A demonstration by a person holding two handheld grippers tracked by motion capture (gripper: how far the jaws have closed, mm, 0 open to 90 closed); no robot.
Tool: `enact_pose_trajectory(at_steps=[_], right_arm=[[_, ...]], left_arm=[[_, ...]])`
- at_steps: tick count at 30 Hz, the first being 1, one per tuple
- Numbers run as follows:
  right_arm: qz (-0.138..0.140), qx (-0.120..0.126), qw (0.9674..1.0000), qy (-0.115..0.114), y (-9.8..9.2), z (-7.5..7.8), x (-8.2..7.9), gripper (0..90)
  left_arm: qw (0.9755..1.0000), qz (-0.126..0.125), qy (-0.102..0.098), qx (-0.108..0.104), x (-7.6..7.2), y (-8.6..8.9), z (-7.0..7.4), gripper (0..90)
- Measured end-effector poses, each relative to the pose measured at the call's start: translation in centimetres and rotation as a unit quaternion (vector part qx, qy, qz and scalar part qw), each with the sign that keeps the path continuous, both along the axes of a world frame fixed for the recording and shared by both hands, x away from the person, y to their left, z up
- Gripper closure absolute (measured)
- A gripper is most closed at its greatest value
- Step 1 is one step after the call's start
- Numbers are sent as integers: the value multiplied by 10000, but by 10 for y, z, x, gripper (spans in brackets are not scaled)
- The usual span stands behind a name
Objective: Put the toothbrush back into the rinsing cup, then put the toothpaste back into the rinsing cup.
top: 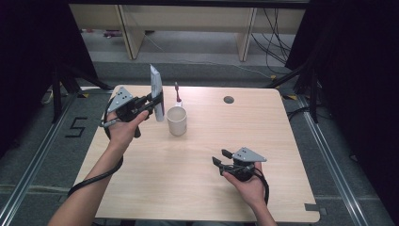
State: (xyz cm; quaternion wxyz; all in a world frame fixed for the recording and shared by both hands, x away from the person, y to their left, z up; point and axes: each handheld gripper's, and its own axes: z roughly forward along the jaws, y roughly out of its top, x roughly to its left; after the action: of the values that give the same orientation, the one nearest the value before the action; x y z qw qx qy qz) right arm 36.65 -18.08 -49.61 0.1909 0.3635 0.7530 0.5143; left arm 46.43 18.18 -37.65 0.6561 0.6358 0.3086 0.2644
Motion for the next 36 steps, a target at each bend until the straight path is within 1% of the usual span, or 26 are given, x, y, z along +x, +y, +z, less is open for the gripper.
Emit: enact_pose_trajectory(at_steps=[1,2,4,5,6,7,8,9,10,11,12,13,14,15,16,17,18,19,22,24,30,32,33,34,35,36], right_arm=[[31,-32,10000,-52,0,0,1,485],[38,-42,10000,36,0,1,0,485],[38,-42,10000,-21,0,1,2,485],[-18,51,10000,27,2,1,1,485],[-44,25,9999,122,2,2,0,485],[14,-11,10000,51,1,2,2,485],[71,42,10000,34,1,1,3,485],[37,0,10000,-1,0,2,3,485],[-33,-4,9999,100,-1,2,1,485],[-33,-4,9999,100,-1,2,1,485],[2,-44,10000,-25,-3,2,3,485],[2,-44,10000,-25,-3,2,3,485],[1,62,10000,78,-2,2,3,485],[-44,-23,10000,51,-3,3,2,485],[35,85,10000,20,-3,2,4,485],[35,85,10000,20,-3,2,4,485],[30,65,10000,-65,-4,2,5,485],[-12,4,10000,36,-4,3,3,485],[-113,11,9997,193,-5,4,0,485],[-103,-122,9999,-64,-7,3,2,485],[-192,85,9997,97,-5,3,-1,485],[-90,37,10000,-19,-6,2,0,485],[-179,6,9998,87,-7,3,-2,485],[-140,-34,9998,-118,-9,3,0,485],[-179,4,9998,6,-9,3,-2,485],[-174,20,9998,13,-9,3,-2,485]], left_arm=[[10000,-15,-11,-27,1,-2,0,737],[10000,-12,-10,-15,1,-2,1,737],[10000,-16,-25,-39,2,-5,2,737],[10000,-23,-28,-73,3,-6,2,737],[10000,-35,-38,-74,4,-7,2,737],[10000,-26,-25,-55,4,-8,2,738],[10000,-41,-41,-50,4,-9,3,737],[10000,-38,-53,-53,4,-9,3,737],[10000,-37,-67,-60,5,-10,3,737],[9999,-28,-72,-72,5,-11,4,737],[9999,-21,-79,-62,5,-11,4,737],[9999,-19,-84,-61,6,-11,4,737],[9999,-4,-88,-64,6,-12,4,737],[9999,3,-94,-47,6,-12,4,737],[9999,1,-96,-37,7,-13,3,737],[9999,-5,-102,-42,8,-14,3,737],[10000,-3,-78,-51,8,-14,2,737],[10000,-13,-79,-36,9,-15,2,737],[9999,-42,-64,-82,12,-17,0,737],[9999,-61,-65,-63,14,-18,-1,737],[10000,-1,-52,-50,22,-24,-5,736],[10000,11,-55,-59,23,-25,-6,737],[10000,18,-50,-72,24,-26,-6,736],[10000,21,-53,-57,25,-27,-7,736],[10000,26,-54,-49,26,-28,-7,736],[10000,25,-63,-53,26,-29,-7,736]])
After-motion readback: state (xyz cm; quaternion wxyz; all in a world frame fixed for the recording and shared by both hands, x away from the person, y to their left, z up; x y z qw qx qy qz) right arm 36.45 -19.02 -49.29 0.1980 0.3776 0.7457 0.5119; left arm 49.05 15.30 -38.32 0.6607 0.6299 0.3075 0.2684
